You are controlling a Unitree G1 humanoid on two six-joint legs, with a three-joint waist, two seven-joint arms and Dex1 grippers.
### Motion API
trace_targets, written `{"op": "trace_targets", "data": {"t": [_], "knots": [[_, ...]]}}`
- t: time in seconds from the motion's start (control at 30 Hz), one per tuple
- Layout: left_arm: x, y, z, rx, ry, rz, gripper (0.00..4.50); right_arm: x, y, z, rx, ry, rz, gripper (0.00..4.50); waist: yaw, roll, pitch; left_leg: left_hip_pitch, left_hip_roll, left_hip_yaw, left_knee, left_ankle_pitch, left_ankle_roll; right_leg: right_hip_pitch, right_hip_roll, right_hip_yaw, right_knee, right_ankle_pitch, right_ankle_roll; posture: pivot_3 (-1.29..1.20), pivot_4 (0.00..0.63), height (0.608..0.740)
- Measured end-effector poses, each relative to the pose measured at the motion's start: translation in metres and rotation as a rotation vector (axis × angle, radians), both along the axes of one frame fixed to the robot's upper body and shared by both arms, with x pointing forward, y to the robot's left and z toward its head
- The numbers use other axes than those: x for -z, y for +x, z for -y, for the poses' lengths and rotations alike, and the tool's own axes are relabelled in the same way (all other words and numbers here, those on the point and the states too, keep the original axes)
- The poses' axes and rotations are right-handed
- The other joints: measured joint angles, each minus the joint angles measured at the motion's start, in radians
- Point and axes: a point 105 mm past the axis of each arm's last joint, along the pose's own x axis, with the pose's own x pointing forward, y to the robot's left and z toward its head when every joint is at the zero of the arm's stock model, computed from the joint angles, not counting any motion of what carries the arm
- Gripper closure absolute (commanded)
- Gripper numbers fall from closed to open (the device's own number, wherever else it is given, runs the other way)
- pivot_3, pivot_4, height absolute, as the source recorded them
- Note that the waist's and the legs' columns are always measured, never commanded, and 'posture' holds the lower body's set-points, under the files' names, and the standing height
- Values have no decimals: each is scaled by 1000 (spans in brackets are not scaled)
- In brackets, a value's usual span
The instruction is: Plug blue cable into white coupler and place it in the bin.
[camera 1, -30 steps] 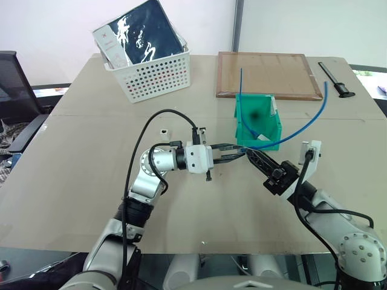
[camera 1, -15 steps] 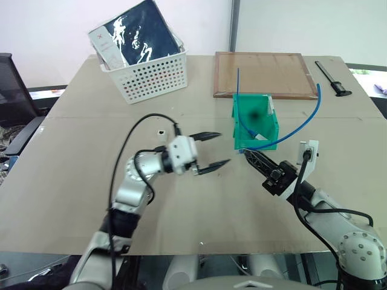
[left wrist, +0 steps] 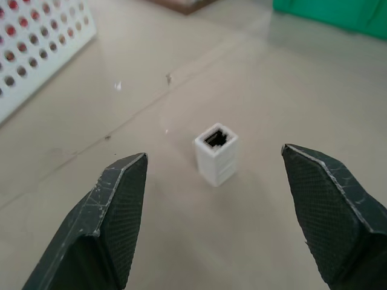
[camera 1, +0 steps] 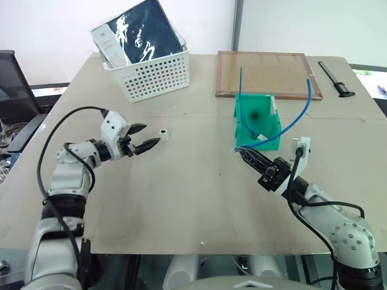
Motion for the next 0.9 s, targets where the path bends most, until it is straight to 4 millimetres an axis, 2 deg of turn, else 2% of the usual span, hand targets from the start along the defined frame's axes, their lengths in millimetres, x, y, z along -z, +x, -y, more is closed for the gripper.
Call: {"op": "trace_targets", "data": {"t": [0.23, 0.53, 0.57, 0.63, 0.8, 0.83, 0.9], "knots": [[9, 20, 1, 41, 108, -53, 905, 4, -3, 3, 31, -12, -7, 4500, -1, -1, 0, -4, -1, 0, 1, 0, 0, -4, 0, 0, 1, 0, 0, 0, 150, 738], [20, 29, 8, 51, 167, -78, 905, 4, -8, 5, 61, -24, -5, 4500, -2, -2, -1, -5, -1, -1, 2, 0, 0, -4, 0, -1, 2, 0, 0, 0, 150, 738], [20, 30, 9, 52, 169, -77, 1275, 3, -9, 5, 61, -24, -3, 4500, -1, -2, -1, -5, -1, -2, 3, 0, 0, -4, 0, -1, 2, 0, 0, 0, 150, 738], [21, 31, 12, 55, 171, -76, 1689, 3, -10, 5, 66, -26, -1, 4500, 0, -2, -1, -5, -1, -2, 3, 0, 0, -4, 0, -2, 3, 0, 0, 0, 150, 738], [24, 33, 18, 58, 159, -66, 4096, 3, -11, 8, 82, -26, -3, 4500, -1, -3, -1, -5, -1, -2, 4, 0, 0, -4, -1, -1, 5, 0, 0, 0, 150, 738], [24, 33, 18, 57, 159, -65, 4237, 3, -11, 8, 83, -27, -2, 4500, -1, -3, -1, -4, -1, -2, 4, 0, 0, -4, -1, -1, 6, 0, 0, 0, 150, 738], [24, 33, 18, 57, 156, -65, 4237, 3, -11, 8, 84, -29, -2, 4500, -1, -3, -1, -4, -1, -2, 4, 0, 0, -4, -1, -1, 6, 0, 0, 0, 150, 738]]}}
